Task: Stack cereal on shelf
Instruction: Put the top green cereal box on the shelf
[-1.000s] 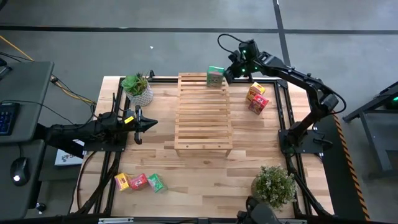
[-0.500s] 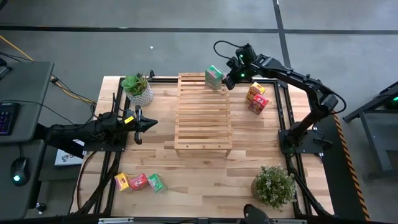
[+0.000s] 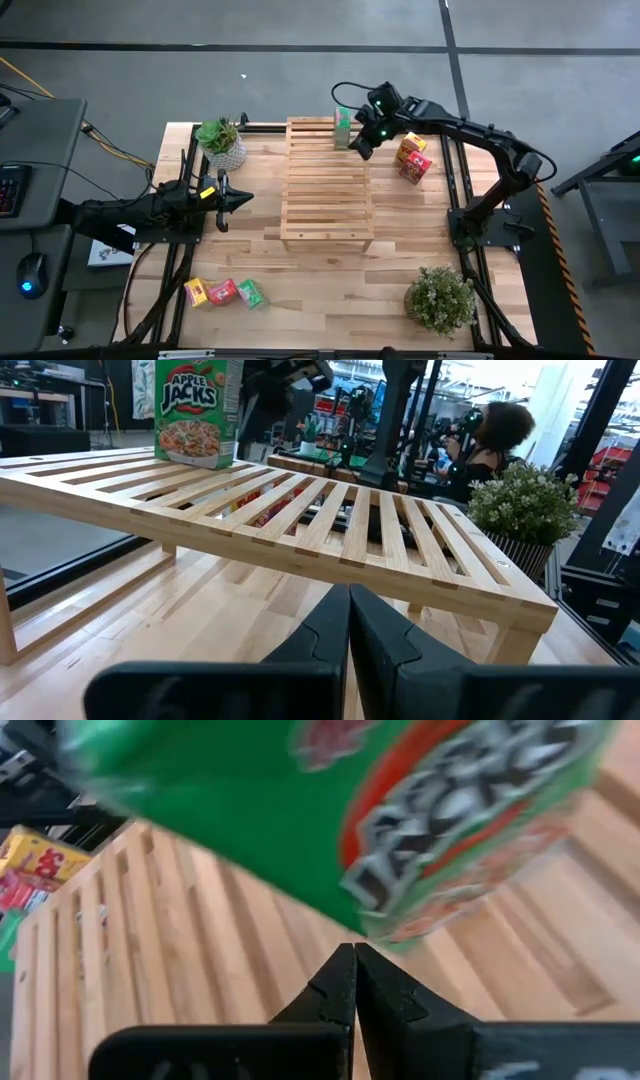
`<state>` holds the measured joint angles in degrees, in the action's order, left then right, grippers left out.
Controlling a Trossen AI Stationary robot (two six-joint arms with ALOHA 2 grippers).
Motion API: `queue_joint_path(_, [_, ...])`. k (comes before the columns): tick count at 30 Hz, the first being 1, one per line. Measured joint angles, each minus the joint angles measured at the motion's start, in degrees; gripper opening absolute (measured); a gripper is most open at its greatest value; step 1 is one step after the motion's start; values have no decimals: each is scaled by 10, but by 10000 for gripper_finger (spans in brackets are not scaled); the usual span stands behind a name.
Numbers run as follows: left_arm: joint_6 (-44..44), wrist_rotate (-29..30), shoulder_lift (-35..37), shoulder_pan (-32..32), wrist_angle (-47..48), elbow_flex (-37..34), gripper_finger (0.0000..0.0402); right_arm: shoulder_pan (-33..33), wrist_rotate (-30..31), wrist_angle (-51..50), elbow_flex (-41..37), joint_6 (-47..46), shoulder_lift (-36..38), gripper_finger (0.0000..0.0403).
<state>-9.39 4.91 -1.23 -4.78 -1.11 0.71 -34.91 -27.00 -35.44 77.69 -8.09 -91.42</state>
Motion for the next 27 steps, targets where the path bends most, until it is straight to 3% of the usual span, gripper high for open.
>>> queue_joint_path(9, [0,0,0,0,0,0,3,8,8,-56,0,20,36,0])
queue_joint_path(16, [0,0,0,0,0,0,3,18,54,-139,0,40,149,0])
queue_joint_path(22, [65,12,0,0,-5,0,3,60,114,-140,-36,-30,265,0])
queue_joint_path(27, [-6,20,0,0,-91,0,3,101,160,-132,-69,-91,347,0])
